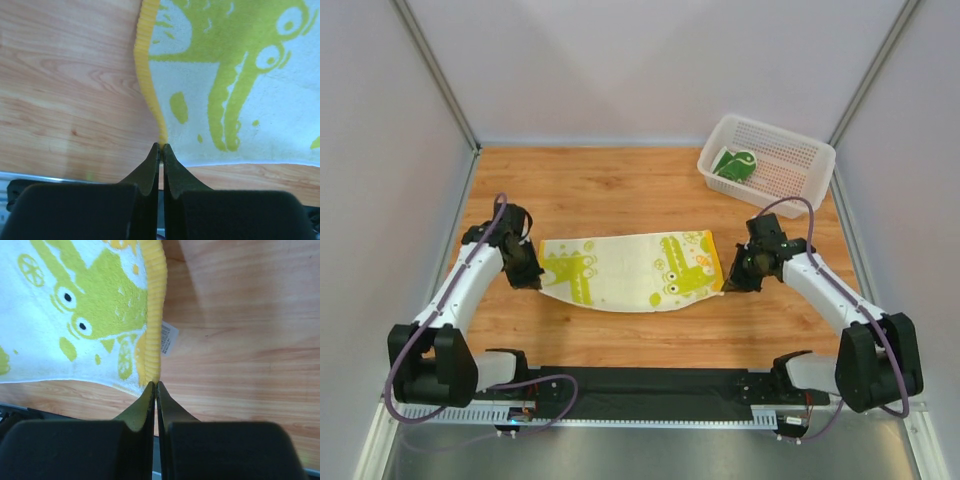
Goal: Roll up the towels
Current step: Flatten the towel, then fold the towel
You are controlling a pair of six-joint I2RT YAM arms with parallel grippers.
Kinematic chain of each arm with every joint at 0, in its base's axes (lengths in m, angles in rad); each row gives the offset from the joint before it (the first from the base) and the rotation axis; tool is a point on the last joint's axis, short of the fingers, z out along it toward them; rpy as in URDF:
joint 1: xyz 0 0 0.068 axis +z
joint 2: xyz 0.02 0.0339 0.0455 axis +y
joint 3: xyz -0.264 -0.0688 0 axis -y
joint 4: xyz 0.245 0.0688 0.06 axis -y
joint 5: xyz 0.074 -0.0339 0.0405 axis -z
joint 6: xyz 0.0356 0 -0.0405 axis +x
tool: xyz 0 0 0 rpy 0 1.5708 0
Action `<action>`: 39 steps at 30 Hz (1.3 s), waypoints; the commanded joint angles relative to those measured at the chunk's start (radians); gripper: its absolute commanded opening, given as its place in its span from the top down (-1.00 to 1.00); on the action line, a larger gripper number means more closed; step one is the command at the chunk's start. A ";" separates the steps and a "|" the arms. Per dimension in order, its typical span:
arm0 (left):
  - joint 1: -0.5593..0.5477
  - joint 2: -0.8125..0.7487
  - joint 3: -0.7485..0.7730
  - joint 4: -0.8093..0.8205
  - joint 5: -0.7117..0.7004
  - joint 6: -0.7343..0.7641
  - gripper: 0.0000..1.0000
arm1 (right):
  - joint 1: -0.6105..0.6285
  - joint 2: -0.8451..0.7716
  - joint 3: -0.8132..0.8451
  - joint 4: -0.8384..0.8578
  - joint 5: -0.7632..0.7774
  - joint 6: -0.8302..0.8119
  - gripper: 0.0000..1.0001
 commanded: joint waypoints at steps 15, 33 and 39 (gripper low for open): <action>0.008 -0.154 -0.188 0.094 0.157 -0.164 1.00 | -0.001 -0.126 -0.126 0.071 -0.059 0.048 0.99; 0.031 0.048 0.086 -0.021 -0.029 -0.093 1.00 | -0.065 0.116 0.170 0.044 -0.065 0.001 0.99; 0.045 0.163 0.178 -0.016 -0.027 -0.079 1.00 | -0.088 0.222 0.277 0.024 -0.070 -0.022 0.99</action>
